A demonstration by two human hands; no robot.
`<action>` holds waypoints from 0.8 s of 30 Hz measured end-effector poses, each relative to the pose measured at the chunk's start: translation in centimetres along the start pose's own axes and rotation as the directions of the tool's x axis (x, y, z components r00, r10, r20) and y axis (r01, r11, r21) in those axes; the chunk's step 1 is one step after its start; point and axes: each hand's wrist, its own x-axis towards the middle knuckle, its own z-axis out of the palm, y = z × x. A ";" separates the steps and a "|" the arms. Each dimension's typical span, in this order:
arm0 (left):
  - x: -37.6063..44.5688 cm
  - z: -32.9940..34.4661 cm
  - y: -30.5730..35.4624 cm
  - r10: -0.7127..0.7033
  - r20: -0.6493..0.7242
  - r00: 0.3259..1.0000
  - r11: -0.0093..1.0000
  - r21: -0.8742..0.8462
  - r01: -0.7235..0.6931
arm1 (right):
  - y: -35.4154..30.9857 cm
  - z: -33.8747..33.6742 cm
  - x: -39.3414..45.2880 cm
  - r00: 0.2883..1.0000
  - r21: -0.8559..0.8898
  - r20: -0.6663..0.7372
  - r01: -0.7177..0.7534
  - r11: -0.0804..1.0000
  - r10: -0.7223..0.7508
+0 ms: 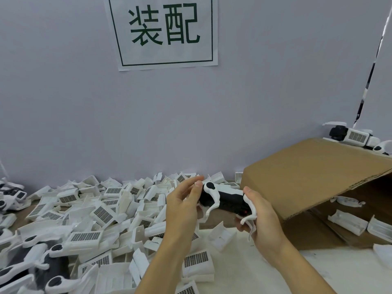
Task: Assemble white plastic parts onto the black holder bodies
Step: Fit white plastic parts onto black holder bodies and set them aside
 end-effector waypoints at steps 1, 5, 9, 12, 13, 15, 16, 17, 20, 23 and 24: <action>0.0 0.0 -0.1 0.012 -0.006 1.000 1.000 0.003 -0.012 | 0.1 -0.1 0.1 1.000 0.005 -0.004 -0.001 1.000 0.001; 0.0 -0.1 -0.1 0.026 -0.019 0.999 0.999 0.030 -0.026 | 0.2 -0.2 0.1 1.000 -0.001 0.002 -0.011 1.000 0.011; 0.1 -0.2 -0.3 0.019 -0.033 0.999 0.999 0.040 -0.017 | -0.1 -0.1 -0.1 0.997 0.040 0.039 -0.061 0.997 0.060; 0.2 -0.2 -0.4 0.016 -0.063 0.998 0.999 0.050 -0.012 | -0.5 0.0 -0.4 0.990 0.090 0.077 -0.127 0.988 0.120; 0.2 -0.3 -0.4 0.009 -0.076 0.997 0.999 0.044 -0.005 | -0.6 0.1 -0.5 0.987 0.087 0.082 -0.145 0.986 0.138; 0.3 -0.5 -0.5 -0.005 -0.098 0.995 0.999 0.034 0.009 | -0.7 0.1 -0.4 0.981 0.044 0.065 -0.183 0.982 0.180; 0.4 -0.6 -0.6 -0.008 -0.103 0.995 0.999 0.034 0.012 | -0.7 0.0 -0.4 0.979 0.006 0.045 -0.200 0.980 0.199; 0.4 -0.6 -0.6 -0.007 -0.103 0.995 0.999 0.035 0.010 | -0.6 -0.1 -0.3 0.977 -0.036 0.026 -0.212 0.977 0.213; 0.4 -0.6 -0.8 -0.002 -0.094 0.996 0.999 0.043 0.007 | -0.5 -0.4 -0.2 0.973 -0.128 -0.010 -0.230 0.965 0.231; 0.5 -0.5 -0.9 0.011 -0.082 0.997 0.998 0.058 -0.006 | -0.7 -0.5 -0.2 0.970 -0.178 -0.029 -0.244 0.953 0.242; 0.5 -0.5 -1.0 0.018 -0.078 0.997 0.998 0.066 -0.013 | -0.8 -0.5 -0.1 0.970 -0.194 -0.025 -0.243 0.950 0.243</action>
